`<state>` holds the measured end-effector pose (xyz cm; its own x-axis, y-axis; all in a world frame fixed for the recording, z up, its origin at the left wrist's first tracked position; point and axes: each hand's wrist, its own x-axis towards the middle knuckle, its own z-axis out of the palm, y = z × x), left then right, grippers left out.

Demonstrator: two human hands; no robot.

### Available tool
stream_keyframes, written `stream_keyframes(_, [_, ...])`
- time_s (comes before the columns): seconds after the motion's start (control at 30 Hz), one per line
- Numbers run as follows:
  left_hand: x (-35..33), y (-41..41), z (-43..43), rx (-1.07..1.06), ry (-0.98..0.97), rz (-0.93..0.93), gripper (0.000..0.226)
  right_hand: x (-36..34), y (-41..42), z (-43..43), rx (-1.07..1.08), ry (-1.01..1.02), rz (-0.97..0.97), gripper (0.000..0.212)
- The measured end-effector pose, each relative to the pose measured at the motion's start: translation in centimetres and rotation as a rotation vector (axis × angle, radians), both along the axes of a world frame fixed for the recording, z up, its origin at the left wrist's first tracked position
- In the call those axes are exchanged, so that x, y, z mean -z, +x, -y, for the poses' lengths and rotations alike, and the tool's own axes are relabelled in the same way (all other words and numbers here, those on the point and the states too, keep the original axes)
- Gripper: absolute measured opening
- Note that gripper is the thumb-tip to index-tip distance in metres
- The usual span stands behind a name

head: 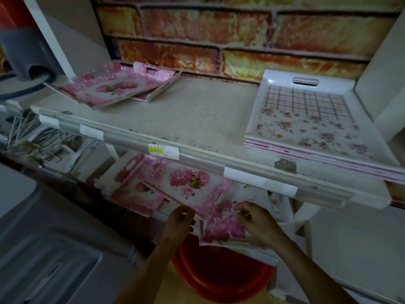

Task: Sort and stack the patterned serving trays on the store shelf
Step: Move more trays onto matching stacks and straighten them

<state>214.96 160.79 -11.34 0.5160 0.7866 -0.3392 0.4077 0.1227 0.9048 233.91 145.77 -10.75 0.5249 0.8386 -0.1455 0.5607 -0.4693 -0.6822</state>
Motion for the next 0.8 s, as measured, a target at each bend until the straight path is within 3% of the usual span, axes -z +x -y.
stream_keyframes(0.33, [10.2, 1.5, -7.2, -0.017, 0.117, 0.101, 0.009, 8.6, 1.9, -7.4, -0.01, 0.048, 0.106, 0.024])
stream_keyframes(0.53, [18.3, 3.1, -11.0, -0.068, 0.23, 0.055, 0.007, 13.7, 3.7, -9.9, -0.03, 0.111, 0.172, 0.025])
stream_keyframes(0.8, [23.4, 5.0, -12.8, -0.145, 0.51, 0.124, 0.012, 18.6, 5.5, -11.2, -0.035, 0.206, 0.262, 0.02])
